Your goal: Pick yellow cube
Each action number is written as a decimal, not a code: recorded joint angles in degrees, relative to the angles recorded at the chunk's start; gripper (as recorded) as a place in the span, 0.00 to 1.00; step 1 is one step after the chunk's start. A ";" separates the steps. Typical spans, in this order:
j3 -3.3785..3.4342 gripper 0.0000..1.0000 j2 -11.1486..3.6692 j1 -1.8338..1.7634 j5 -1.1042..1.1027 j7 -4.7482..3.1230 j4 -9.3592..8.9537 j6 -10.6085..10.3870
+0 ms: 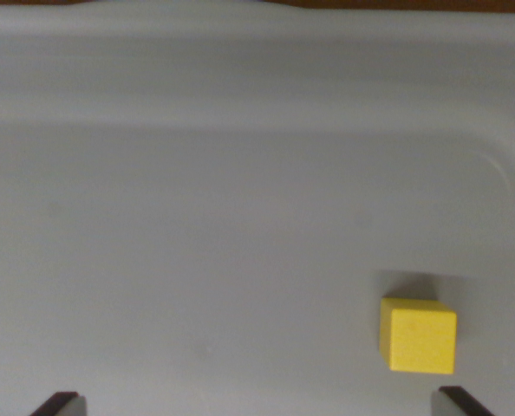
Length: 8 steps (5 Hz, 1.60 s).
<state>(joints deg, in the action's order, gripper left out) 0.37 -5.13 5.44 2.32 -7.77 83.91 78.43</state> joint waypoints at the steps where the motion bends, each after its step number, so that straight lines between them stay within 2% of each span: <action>1: -0.40 0.00 -1.38 0.57 0.59 -1.49 -1.60 -2.53; 2: -0.40 0.00 -1.38 0.57 0.59 -1.49 -1.60 -2.53; 3: -0.81 0.00 -2.81 1.16 1.19 -3.03 -3.26 -5.15; 4: -0.81 0.00 -2.81 1.16 1.19 -3.03 -3.26 -5.15; 5: -1.21 0.00 -4.22 1.74 1.79 -4.54 -4.88 -7.73; 6: -1.21 0.00 -4.22 1.74 1.79 -4.54 -4.88 -7.73; 7: -1.63 0.00 -5.69 2.35 2.41 -6.12 -6.58 -10.42; 8: -1.63 0.00 -5.69 2.35 2.41 -6.12 -6.58 -10.42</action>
<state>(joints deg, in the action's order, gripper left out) -1.25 -10.82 7.79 4.73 -13.89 77.33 68.01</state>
